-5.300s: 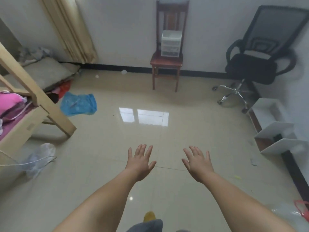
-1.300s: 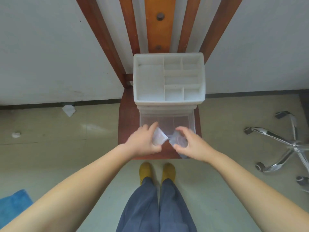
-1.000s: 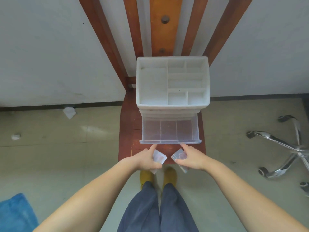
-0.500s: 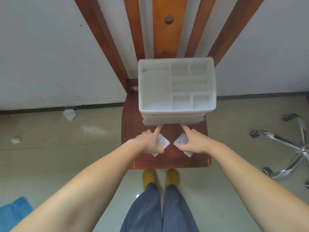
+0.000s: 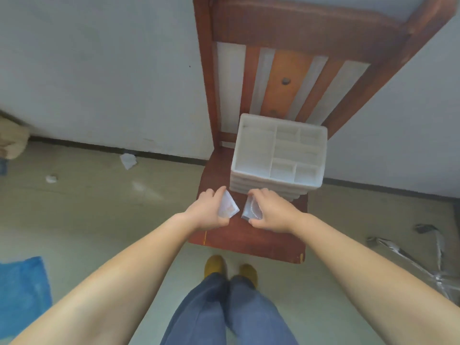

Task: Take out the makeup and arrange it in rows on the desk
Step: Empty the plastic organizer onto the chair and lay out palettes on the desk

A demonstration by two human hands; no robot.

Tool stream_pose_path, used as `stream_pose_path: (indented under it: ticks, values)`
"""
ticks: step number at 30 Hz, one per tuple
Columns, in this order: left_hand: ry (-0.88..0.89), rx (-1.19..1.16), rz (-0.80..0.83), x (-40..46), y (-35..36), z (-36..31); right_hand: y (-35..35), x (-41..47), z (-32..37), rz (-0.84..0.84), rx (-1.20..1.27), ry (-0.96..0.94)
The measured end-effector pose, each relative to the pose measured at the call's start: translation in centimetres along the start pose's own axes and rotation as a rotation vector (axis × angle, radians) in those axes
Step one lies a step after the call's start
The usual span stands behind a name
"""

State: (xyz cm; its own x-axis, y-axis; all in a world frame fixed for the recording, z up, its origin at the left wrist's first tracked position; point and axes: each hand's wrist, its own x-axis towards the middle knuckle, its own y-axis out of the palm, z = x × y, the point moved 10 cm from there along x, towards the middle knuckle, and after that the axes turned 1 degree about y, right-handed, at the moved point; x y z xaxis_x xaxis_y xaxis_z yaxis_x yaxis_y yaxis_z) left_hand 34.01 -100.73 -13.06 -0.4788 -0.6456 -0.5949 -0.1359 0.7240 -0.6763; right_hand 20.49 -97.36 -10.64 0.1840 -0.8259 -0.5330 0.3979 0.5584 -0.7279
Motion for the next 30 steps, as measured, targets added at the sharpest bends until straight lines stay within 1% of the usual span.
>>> stream_pose_path:
  ticks: [4, 7, 11, 13, 15, 19, 22, 26, 30]
  values:
    - [-0.120, -0.052, -0.194, -6.9, -2.9, 2.7, -1.9, -0.3, 7.1, -0.019, -0.161, -0.226]
    - [-0.250, -0.120, -0.356, -13.3, -2.8, 4.2, -2.2, -1.9, 12.3, 0.002, -0.310, -0.379]
    - [-0.412, -0.222, -0.498, -21.6, 1.1, 5.6, 0.2, -6.2, 18.8, 0.013, -0.466, -0.592]
    - [-0.498, -0.287, -0.602, -26.5, 3.2, 6.5, 2.5, -8.4, 22.6, -0.002, -0.551, -0.697]
    - [-0.598, -0.357, -0.716, -32.1, 5.7, 7.5, 5.6, -11.1, 26.5, 0.033, -0.597, -0.821]
    - [-0.865, -0.426, -0.868, -45.2, 12.8, 8.8, 14.3, -18.5, 34.5, 0.164, -0.709, -1.097]
    - [-1.090, -0.525, -0.968, -55.4, 20.5, 7.5, 21.6, -26.2, 38.7, 0.282, -0.807, -1.297]
    - [-1.350, -0.656, -1.056, -67.6, 33.0, 2.3, 31.4, -38.9, 41.8, 0.404, -0.969, -1.549]
    - [-1.570, -0.713, -1.089, -78.1, 45.7, -5.3, 41.2, -52.8, 41.8, 0.469, -1.058, -1.763]
